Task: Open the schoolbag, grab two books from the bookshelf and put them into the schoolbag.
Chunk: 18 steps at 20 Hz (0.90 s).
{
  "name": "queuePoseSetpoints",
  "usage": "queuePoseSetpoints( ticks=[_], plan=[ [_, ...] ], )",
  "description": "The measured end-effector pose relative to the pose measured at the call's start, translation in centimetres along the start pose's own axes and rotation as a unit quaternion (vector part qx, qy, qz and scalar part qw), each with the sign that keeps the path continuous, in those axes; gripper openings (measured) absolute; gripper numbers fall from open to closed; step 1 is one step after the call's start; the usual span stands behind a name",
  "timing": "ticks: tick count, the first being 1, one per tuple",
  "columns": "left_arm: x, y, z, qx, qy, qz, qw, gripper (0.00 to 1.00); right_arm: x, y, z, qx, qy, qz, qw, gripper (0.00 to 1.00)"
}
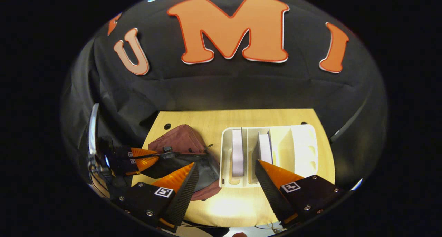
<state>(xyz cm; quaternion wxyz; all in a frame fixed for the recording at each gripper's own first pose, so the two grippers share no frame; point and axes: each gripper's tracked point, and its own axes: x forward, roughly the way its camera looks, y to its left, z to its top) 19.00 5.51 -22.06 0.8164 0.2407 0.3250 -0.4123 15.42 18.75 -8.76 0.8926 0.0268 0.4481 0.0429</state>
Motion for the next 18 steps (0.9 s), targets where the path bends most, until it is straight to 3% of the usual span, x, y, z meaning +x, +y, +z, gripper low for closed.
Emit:
queuePoseSetpoints(
  ticks=[5,12,15,16,17,18],
  plan=[
    [0.2,1.2,-0.6,-0.011,0.005,-0.001,1.000,0.01,8.1,-0.7,-0.9,0.034,0.129,-0.006,0.991,0.98],
    [0.5,1.8,-2.0,-0.024,0.015,-0.002,1.000,0.01,12.8,-3.4,-2.2,0.018,0.183,-0.062,0.981,0.98],
    [0.5,1.9,-2.3,-0.024,0.018,0.000,1.000,0.00,14.1,-3.6,-3.0,0.019,0.197,-0.066,0.978,0.98],
    [0.5,1.9,-2.2,-0.024,0.018,0.001,1.000,0.01,14.6,-3.6,-3.5,0.023,0.203,-0.064,0.977,0.96],
    [0.6,1.8,-2.2,-0.025,0.017,0.002,1.000,0.01,15.1,-3.6,-3.9,0.026,0.209,-0.064,0.976,0.83],
    [0.5,1.8,-2.3,-0.027,0.019,0.002,0.999,0.01,15.6,-3.8,-4.5,0.028,0.215,-0.066,0.974,0.77]
  ],
)
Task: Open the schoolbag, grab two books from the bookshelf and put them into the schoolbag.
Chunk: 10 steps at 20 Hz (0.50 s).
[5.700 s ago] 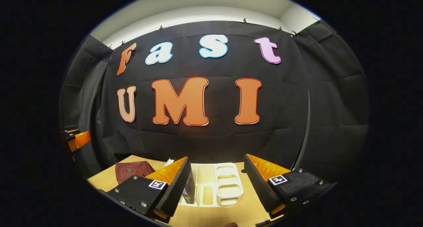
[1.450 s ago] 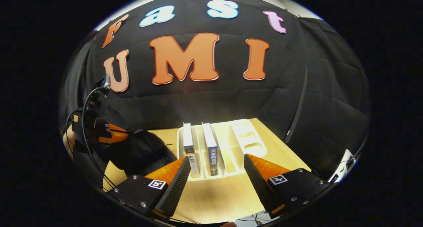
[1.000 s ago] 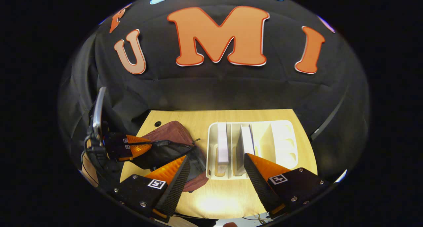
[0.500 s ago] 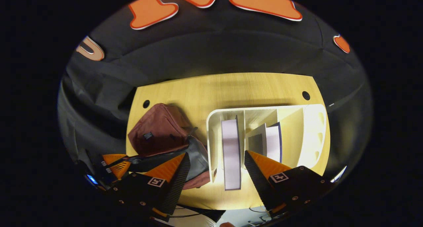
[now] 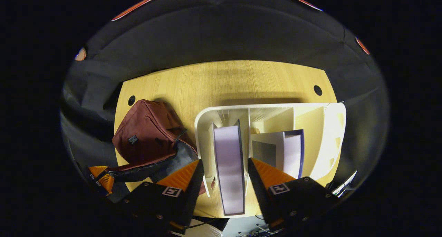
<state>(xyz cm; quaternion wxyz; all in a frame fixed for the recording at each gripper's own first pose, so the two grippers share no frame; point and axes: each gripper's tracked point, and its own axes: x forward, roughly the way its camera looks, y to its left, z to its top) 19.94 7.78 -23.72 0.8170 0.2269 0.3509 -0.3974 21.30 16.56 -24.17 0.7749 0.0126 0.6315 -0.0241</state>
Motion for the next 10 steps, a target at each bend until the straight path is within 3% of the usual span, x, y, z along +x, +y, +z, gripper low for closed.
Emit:
queuePoseSetpoints(
  ticks=[1,2,3,10],
  plan=[
    [0.1,-0.1,0.0,-0.002,0.002,0.001,1.000,0.01,0.6,-0.3,-0.6,0.005,0.015,0.000,1.000,0.52],
    [0.0,0.0,0.1,-0.002,0.003,0.001,1.000,0.01,1.0,-0.1,-0.4,0.019,0.014,0.009,1.000,0.59],
    [0.0,0.0,0.0,-0.002,0.005,0.003,1.000,0.01,0.7,0.1,-0.4,0.025,0.013,0.011,1.000,0.39],
    [-0.1,-0.2,-0.2,0.003,0.005,0.009,1.000,0.01,-2.4,0.0,0.5,0.034,-0.020,0.007,0.999,0.32]
  ],
)
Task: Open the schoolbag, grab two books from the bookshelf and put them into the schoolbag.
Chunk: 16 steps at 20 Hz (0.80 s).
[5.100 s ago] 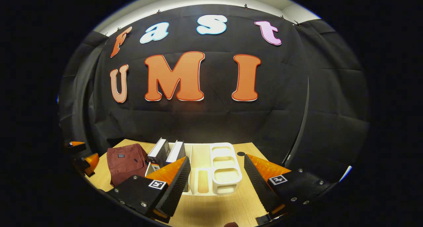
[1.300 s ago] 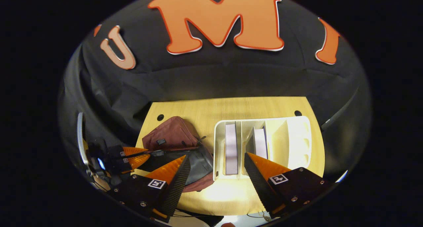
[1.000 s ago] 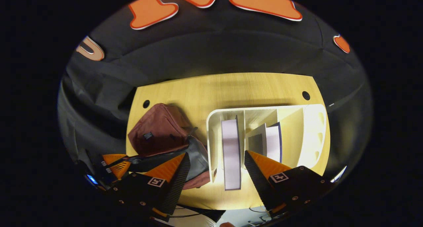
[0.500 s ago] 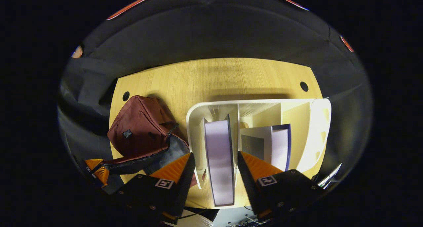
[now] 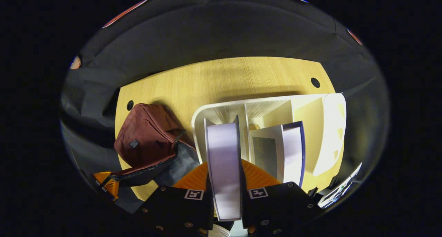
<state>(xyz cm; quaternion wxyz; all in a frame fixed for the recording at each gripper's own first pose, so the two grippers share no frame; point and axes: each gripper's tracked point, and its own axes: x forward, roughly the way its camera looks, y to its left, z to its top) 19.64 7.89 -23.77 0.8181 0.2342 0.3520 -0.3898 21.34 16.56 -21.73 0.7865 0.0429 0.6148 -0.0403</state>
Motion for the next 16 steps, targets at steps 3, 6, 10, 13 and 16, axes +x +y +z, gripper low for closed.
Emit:
queuePoseSetpoints(
  ticks=[3,6,10,13,16],
  plan=[
    [0.0,-0.4,-0.1,0.004,0.000,-0.001,1.000,0.01,-3.7,0.3,0.7,-0.008,-0.027,-0.009,1.000,0.32],
    [0.0,-0.5,-0.2,0.004,-0.001,0.002,1.000,0.01,-8.9,1.0,1.7,-0.008,-0.065,-0.006,0.998,0.32],
    [0.0,-0.7,-0.4,0.002,-0.001,0.010,1.000,0.01,-16.4,0.5,1.5,0.000,-0.127,0.003,0.992,0.31],
    [0.2,-0.9,-0.7,-0.006,0.005,0.013,1.000,0.01,-21.6,0.5,-0.2,0.016,-0.176,0.036,0.984,0.31],
    [0.3,-0.8,-0.5,-0.011,0.005,0.025,1.000,0.01,-24.1,-0.1,-4.1,0.047,-0.217,0.077,0.972,0.31]
  ],
)
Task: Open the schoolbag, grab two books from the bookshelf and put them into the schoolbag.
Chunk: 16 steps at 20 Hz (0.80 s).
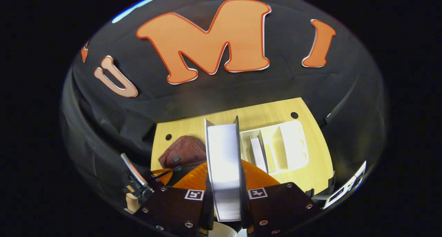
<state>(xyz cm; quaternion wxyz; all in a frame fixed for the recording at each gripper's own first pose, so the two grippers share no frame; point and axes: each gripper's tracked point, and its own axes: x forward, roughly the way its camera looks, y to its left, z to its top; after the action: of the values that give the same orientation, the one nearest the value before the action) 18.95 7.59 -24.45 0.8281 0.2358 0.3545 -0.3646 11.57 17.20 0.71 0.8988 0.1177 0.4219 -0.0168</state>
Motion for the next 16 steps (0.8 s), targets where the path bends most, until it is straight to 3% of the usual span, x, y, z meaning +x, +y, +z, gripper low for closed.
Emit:
queuePoseSetpoints(
  ticks=[2,4,7,10,12,16],
  plan=[
    [-0.2,0.4,0.3,-0.002,0.000,0.019,1.000,0.01,-1.2,-0.4,-2.6,0.064,-0.025,0.039,0.997,0.31],
    [-0.4,0.1,0.6,0.001,0.001,0.023,1.000,0.01,-0.9,-0.6,-5.9,0.132,-0.045,0.086,0.986,0.31],
    [-0.6,-0.1,1.4,0.012,0.003,0.030,0.999,0.01,1.6,-0.5,-12.2,0.214,-0.049,0.133,0.967,0.31],
    [-1.1,-0.9,2.0,0.021,0.002,0.031,0.999,0.01,5.8,0.6,-17.3,0.300,-0.035,0.178,0.936,0.31],
    [-1.4,-1.5,2.4,0.030,0.003,0.029,0.999,0.01,8.8,1.5,-19.8,0.327,-0.023,0.201,0.923,0.30],
    [-2.3,-1.8,3.4,0.041,0.003,0.043,0.998,0.01,15.4,3.4,-21.7,0.346,-0.027,0.205,0.915,0.31]
  ],
)
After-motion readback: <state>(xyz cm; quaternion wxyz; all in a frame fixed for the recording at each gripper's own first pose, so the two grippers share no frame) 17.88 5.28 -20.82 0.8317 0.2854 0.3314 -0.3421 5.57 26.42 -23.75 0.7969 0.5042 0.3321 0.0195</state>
